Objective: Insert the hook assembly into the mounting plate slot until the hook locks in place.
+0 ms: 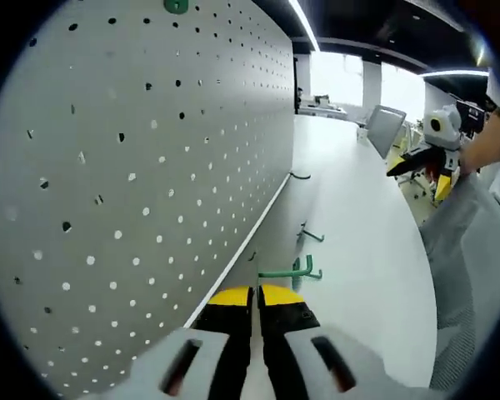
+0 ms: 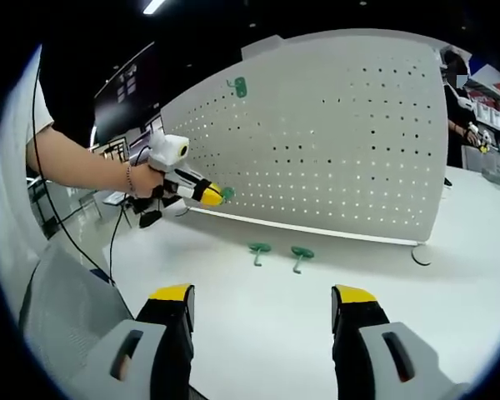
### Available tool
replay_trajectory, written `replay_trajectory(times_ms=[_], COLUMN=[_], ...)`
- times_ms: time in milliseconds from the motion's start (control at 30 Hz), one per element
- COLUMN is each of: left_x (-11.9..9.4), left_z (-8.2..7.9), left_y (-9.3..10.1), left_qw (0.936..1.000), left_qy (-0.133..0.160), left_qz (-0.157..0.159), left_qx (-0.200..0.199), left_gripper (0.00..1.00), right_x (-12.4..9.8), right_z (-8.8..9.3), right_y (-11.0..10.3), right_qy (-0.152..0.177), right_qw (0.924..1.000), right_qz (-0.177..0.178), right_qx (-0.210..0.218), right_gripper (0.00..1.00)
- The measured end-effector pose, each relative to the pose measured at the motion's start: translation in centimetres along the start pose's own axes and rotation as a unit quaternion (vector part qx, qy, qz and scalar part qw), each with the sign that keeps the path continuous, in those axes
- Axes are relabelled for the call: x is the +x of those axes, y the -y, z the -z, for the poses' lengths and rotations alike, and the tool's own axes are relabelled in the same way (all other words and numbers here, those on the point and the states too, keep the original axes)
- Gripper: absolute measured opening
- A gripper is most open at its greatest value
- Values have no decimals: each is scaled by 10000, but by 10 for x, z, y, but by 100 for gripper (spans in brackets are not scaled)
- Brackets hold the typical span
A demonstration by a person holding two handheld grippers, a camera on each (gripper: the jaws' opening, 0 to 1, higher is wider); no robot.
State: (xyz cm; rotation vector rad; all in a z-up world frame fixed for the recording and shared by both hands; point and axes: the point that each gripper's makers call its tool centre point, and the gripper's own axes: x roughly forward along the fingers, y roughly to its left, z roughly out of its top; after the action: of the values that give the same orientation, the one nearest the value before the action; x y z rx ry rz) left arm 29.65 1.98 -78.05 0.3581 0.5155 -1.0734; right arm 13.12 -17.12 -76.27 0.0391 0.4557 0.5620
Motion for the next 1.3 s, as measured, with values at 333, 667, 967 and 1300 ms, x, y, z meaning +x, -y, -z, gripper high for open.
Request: replay_trajectory(times_ms=[333, 667, 967, 1300], left_x=[-11, -23, -35, -46], left_z=[-13, -21, -26, -32], left_y=[5, 9, 15, 21], left_qw=[9992, 9970, 9942, 9893], left_qy=[357, 665, 913, 1206], left_qz=[-187, -370, -529, -691], left_qx=[-30, -110, -228, -445], left_gripper=[2, 2, 2, 2], right_x=[-1, 0, -1, -2], right_z=[-2, -4, -6, -7], right_y=[-1, -2, -3, -4], right_qy=[57, 87, 144, 173], right_qw=[10000, 10000, 9999, 9998], right_qz=[-2, -22, -24, -32], right_qx=[-7, -32, -48, -67], right_gripper=[65, 66, 66, 65])
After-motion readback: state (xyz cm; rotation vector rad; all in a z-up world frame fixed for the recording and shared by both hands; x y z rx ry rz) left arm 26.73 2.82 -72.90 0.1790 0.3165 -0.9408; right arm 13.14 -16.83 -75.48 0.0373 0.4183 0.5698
